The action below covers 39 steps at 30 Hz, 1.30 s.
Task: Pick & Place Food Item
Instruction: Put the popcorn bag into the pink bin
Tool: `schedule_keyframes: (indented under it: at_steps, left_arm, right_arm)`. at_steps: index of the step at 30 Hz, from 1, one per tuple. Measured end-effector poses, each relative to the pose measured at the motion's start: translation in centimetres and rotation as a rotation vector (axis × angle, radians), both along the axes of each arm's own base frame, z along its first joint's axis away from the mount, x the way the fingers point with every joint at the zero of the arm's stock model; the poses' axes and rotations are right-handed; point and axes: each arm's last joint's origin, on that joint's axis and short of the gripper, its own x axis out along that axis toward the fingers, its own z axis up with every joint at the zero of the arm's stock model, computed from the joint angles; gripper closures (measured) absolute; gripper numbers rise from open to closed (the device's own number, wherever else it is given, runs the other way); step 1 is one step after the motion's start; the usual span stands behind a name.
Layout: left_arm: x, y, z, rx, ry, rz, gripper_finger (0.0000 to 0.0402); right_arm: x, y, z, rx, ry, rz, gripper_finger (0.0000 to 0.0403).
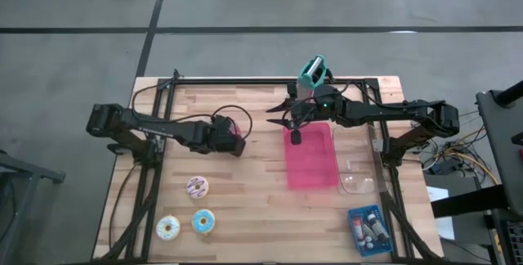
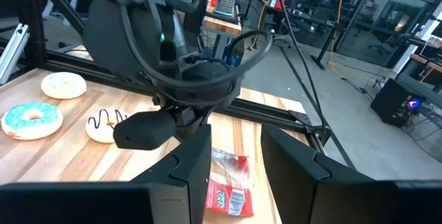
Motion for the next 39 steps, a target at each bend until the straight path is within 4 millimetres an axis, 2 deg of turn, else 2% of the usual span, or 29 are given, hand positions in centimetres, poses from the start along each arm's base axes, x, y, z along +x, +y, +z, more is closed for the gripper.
schedule_keyframes:
  at_steps: [8,16,32,39]
  left_arm:
    - [1.1,-1.5,1.0,0.169,-0.052,-0.138,0.0401]
    - [1.6,-2.4,1.4,0.235,-0.068,-0.225,0.0401]
    - [4.2,-4.7,3.4,0.524,-0.135,-0.616,0.0401]
    - [4.5,-5.1,2.5,0.612,-0.229,-0.743,0.0401]
  right_arm:
    - [0.0,0.0,0.0,0.000,0.000,0.000,0.0282]
    - [0.0,0.0,0.0,0.000,0.000,0.000,0.0282]
    - [0.0,0.0,0.0,0.000,0.000,0.000,0.0282]
    - [0.0,0.0,0.0,0.000,0.000,0.000,0.0282]
